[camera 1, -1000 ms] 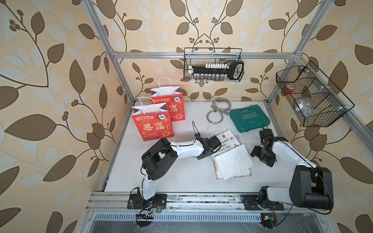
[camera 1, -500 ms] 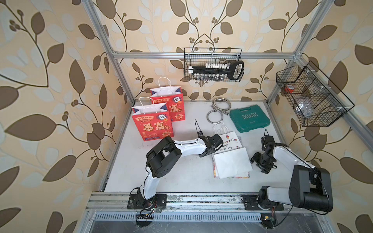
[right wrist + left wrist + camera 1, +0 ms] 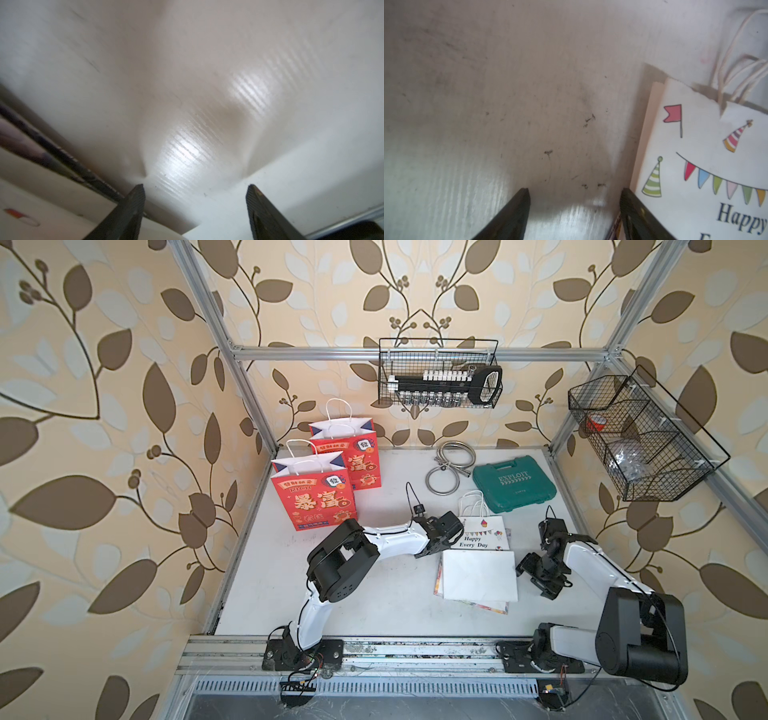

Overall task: Put away the paper bag
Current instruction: Adjust the paper bag at the center of the board, then move the paper bag to the center of the board.

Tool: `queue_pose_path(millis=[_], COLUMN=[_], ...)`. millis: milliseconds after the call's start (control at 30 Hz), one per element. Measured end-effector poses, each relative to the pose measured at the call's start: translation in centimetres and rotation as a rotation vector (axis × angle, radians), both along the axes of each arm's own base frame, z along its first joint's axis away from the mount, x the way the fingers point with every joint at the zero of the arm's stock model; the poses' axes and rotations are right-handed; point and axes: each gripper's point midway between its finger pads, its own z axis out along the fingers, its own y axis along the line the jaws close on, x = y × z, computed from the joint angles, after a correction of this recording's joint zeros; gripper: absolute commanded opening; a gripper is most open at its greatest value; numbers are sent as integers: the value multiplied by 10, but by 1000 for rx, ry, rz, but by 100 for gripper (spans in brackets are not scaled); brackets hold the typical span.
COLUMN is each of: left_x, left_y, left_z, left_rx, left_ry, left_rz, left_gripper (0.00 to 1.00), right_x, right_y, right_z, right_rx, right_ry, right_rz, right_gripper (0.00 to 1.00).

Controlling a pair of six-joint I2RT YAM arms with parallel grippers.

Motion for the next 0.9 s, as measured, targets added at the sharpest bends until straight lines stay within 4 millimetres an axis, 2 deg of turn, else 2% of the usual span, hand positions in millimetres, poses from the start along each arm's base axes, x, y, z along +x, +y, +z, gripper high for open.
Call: queue_pose_path(millis=[133, 233, 300, 367, 467, 567, 633, 733, 800, 900], left_x=[-1, -1, 1, 2, 1, -2, -2, -2, 0, 2], left_y=[23, 45, 60, 78, 110, 147, 172, 212, 238, 279], left_z=[20, 57, 90, 130, 186, 231, 252, 271, 282, 312], left_rx=[34, 35, 20, -6, -29, -14, 19, 114, 182, 287], left_ry=[-58, -143, -222, -316, -455, -564, -617, -647, -648, -653], left_rz=[14, 9, -4, -20, -30, -19, -2, 12, 27, 67], left_gripper=[72, 72, 72, 72, 74, 76, 76, 78, 81, 86], right_x=[32, 62, 84, 102, 120, 130, 135, 146, 150, 152], right_y=[-7, 12, 40, 77, 129, 178, 211, 257, 284, 328], right_z=[36, 66, 88, 111, 140, 165, 179, 198, 205, 209], right_rx=[-70, -115, -131, -128, -89, -38, 1, 62, 96, 154], right_ry=[-110, -205, -290, -390, -541, -684, -762, -865, -921, -972], right_rz=[63, 216, 370, 544, 768, 969, 1091, 1249, 1342, 1476], right_gripper=[76, 82, 85, 87, 85, 84, 83, 83, 83, 83])
